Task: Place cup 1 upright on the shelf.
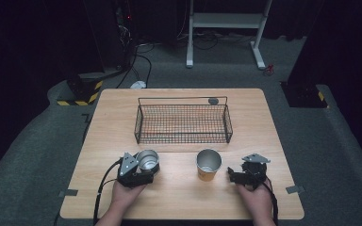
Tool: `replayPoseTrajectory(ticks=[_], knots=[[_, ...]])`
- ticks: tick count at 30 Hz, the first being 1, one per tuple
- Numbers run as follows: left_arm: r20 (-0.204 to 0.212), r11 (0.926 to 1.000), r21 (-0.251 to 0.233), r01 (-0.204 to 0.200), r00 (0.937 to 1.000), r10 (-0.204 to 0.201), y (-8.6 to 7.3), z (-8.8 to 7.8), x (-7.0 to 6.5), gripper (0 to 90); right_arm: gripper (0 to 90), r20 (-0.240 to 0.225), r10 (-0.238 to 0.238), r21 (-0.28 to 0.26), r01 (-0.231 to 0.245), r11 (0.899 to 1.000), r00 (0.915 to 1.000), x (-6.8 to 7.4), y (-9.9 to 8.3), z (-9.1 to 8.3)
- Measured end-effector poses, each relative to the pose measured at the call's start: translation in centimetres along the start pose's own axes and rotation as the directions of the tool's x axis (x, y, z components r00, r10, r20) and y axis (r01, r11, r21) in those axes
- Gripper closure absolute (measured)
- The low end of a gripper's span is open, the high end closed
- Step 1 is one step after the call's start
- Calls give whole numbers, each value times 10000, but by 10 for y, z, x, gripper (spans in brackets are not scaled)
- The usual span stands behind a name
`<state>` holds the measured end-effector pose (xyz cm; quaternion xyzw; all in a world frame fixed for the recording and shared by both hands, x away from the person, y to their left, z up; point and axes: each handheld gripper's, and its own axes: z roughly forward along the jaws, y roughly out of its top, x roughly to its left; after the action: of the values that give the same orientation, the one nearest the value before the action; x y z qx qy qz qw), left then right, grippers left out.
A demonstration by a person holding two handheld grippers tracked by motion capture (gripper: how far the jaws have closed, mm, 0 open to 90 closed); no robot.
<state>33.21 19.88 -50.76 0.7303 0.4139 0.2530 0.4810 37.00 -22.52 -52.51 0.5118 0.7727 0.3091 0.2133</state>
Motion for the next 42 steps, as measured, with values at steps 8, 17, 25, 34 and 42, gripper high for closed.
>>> replayPoseTrajectory(ticks=[8,17,25,34,42], knots=[[26,9999,-103,11,10000,-10,1,-4,0,160,74,-4,3,18,-3,10000,10000,0,0,0],[-8,9994,-338,122,9999,-122,2,-11,1,165,74,-3,2,1,-2,10000,10000,0,0,0],[-53,9989,-441,128,9999,-130,3,-14,1,168,74,-2,-3,15,3,10000,10000,0,0,0],[-29,9989,-418,205,9998,-207,7,-16,0,187,73,-21,33,33,-33,10000,10000,0,0,0],[-155,9991,-322,293,9994,-298,12,-14,0,188,72,-60,15,33,-15,10000,10000,0,0,0]])
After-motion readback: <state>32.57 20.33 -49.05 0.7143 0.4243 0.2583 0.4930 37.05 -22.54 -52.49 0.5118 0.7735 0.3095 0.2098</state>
